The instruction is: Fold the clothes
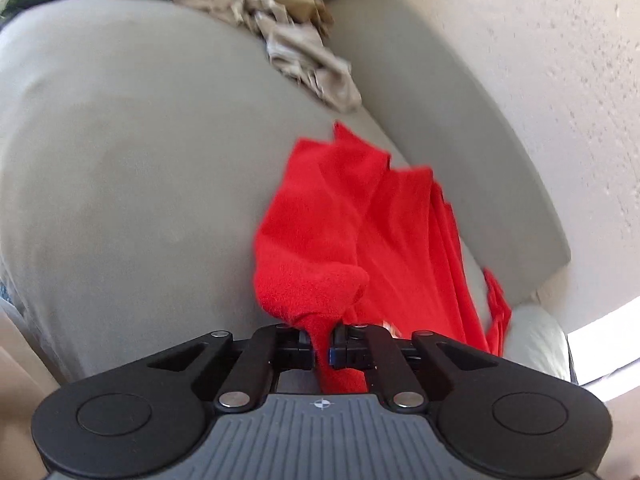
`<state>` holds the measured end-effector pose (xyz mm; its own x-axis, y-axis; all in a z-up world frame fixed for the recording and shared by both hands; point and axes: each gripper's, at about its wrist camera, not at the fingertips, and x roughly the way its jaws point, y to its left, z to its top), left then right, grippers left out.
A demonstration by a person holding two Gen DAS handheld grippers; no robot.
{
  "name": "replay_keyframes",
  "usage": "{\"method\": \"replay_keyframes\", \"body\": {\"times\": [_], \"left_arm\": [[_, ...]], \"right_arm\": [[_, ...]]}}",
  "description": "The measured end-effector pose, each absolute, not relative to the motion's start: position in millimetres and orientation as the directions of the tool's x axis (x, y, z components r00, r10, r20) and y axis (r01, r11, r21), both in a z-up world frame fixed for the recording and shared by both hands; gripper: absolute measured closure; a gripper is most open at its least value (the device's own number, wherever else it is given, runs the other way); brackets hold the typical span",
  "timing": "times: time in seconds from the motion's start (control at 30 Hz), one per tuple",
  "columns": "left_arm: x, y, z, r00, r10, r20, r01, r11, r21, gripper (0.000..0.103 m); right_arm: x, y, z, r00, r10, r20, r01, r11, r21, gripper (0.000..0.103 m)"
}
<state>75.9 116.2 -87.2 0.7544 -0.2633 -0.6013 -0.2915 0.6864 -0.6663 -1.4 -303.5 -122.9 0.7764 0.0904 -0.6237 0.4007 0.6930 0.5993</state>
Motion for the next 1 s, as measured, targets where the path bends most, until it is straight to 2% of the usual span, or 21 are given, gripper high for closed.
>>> {"method": "replay_keyframes", "body": {"times": [0.03,0.07,0.1,0.13,0.2,0.27,0.33,0.43,0.47,0.5,0.57,0.6,0.63,0.7,0.8,0.9,1.0], "left_arm": [[72,120,-85,0.782,-0.221,-0.583,-0.305,0.679,-0.667,0.097],[74,119,-85,0.770,-0.199,-0.606,-0.324,0.697,-0.640,0.095],[75,117,-86,0.754,-0.177,-0.632,-0.342,0.717,-0.608,0.089],[75,117,-89,0.751,-0.180,-0.636,-0.344,0.715,-0.609,0.082],[75,118,-93,0.746,-0.191,-0.638,-0.346,0.707,-0.617,0.080],[77,116,-93,0.749,-0.226,-0.623,-0.321,0.699,-0.639,0.066],[81,111,-91,0.749,-0.252,-0.612,-0.285,0.712,-0.642,0.049],[91,102,-90,0.746,-0.272,-0.607,-0.244,0.738,-0.630,0.037],[95,100,-90,0.746,-0.273,-0.607,-0.239,0.742,-0.627,0.037],[97,99,-91,0.748,-0.273,-0.605,-0.238,0.741,-0.628,0.042],[100,97,-91,0.741,-0.248,-0.624,-0.258,0.753,-0.605,0.058],[100,97,-90,0.720,-0.228,-0.656,-0.281,0.768,-0.576,0.091],[100,98,-90,0.686,-0.235,-0.689,-0.299,0.771,-0.561,0.099],[94,106,-76,0.667,-0.252,-0.701,-0.323,0.750,-0.577,0.099],[87,115,-38,0.676,-0.287,-0.679,-0.313,0.722,-0.617,0.100],[81,125,35,0.766,-0.325,-0.555,-0.209,0.690,-0.693,0.101],[68,131,127,0.863,-0.349,-0.366,-0.033,0.684,-0.728,0.101]], "right_arm": [[-1,-303,-124,0.773,0.095,-0.627,0.400,0.695,0.598,0.097],[-1,-302,-123,0.771,0.093,-0.630,0.395,0.705,0.589,0.097],[0,-301,-123,0.770,0.093,-0.631,0.392,0.711,0.584,0.097],[0,-300,-122,0.769,0.094,-0.632,0.391,0.713,0.582,0.097],[1,-301,-123,0.768,0.097,-0.633,0.394,0.709,0.585,0.097],[1,-303,-123,0.768,0.108,-0.631,0.394,0.697,0.599,0.097],[-1,-306,-124,0.771,0.128,-0.624,0.394,0.675,0.625,0.096],[-2,-310,-128,0.778,0.159,-0.608,0.391,0.635,0.666,0.092],[-1,-311,-130,0.783,0.171,-0.599,0.387,0.620,0.683,0.090],[1,-313,-133,0.789,0.186,-0.586,0.380,0.602,0.702,0.089],[6,-315,-138,0.801,0.200,-0.564,0.368,0.578,0.728,0.085],[7,-314,-138,0.801,0.193,-0.567,0.371,0.582,0.723,0.087],[8,-313,-137,0.800,0.184,-0.571,0.374,0.592,0.714,0.094],[9,-308,-126,0.795,0.160,-0.586,0.372,0.633,0.678,0.096],[5,-307,-94,0.825,0.166,-0.540,0.337,0.622,0.707,0.097],[2,-314,-44,0.880,0.189,-0.435,0.271,0.552,0.788,0.098],[-10,-324,37,0.954,0.188,-0.234,0.113,0.497,0.860,0.098]]}}
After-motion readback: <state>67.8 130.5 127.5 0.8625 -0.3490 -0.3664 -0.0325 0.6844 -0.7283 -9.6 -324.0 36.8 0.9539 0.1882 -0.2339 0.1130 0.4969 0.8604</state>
